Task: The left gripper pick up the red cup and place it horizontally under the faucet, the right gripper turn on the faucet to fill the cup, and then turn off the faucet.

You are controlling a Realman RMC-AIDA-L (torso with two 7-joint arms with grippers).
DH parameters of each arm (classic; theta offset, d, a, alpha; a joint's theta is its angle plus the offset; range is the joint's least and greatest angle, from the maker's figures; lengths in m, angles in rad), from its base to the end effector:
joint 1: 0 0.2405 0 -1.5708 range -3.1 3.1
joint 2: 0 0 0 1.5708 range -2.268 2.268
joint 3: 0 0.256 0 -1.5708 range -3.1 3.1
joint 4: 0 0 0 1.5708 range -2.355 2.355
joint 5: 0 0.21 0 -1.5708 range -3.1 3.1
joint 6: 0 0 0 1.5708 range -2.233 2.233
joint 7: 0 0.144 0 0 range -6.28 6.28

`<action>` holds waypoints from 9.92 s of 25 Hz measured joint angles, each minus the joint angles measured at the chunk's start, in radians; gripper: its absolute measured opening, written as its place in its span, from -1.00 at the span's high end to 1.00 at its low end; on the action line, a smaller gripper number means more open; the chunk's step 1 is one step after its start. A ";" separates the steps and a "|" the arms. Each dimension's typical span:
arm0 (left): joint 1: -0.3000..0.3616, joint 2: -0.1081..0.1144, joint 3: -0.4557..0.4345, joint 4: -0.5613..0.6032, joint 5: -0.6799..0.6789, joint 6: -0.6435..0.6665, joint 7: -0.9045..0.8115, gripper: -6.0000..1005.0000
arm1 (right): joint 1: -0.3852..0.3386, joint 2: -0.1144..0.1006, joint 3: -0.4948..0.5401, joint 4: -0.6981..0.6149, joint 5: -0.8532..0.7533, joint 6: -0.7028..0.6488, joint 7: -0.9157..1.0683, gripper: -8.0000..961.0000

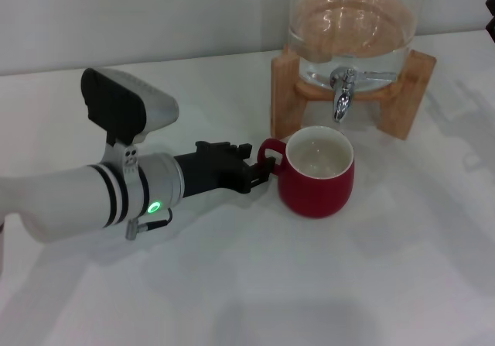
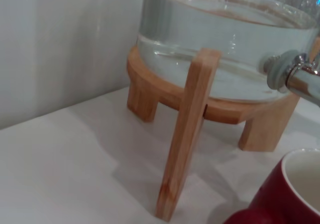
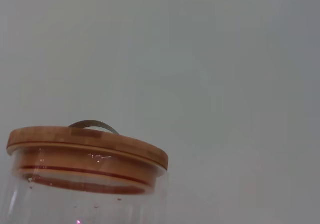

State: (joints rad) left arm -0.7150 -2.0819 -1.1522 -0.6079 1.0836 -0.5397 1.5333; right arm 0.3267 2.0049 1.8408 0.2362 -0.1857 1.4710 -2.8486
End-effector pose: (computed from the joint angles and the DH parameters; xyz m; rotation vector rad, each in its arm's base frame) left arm -0.1672 0.3749 -0.1387 -2.6240 -0.7271 -0.4109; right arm 0.3282 0.3114 0.0777 -1.4888 0.1945 0.8838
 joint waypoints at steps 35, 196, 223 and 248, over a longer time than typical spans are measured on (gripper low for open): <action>0.184 0.005 -0.087 -0.167 0.142 -0.100 0.124 0.07 | 0.001 0.003 -0.003 0.002 0.002 -0.041 -0.010 -0.25; 0.456 -0.004 -0.529 -0.080 -0.972 -0.524 1.282 -0.02 | -0.053 -0.018 0.015 -0.014 -0.075 0.117 0.036 -0.25; 0.423 0.000 -0.601 -0.069 -0.989 -0.526 1.279 -0.73 | 0.027 -0.007 -0.064 -0.005 -0.358 0.013 0.094 -0.25; 0.412 0.003 -0.609 -0.065 -0.990 -0.526 1.286 -0.72 | 0.027 -0.013 -0.125 -0.005 -0.360 -0.029 0.094 -0.25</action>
State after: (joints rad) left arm -0.3031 -2.0785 -1.7611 -0.6731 0.0934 -1.0661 2.8191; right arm 0.3537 1.9918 1.7163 0.2316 -0.5458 1.4416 -2.7550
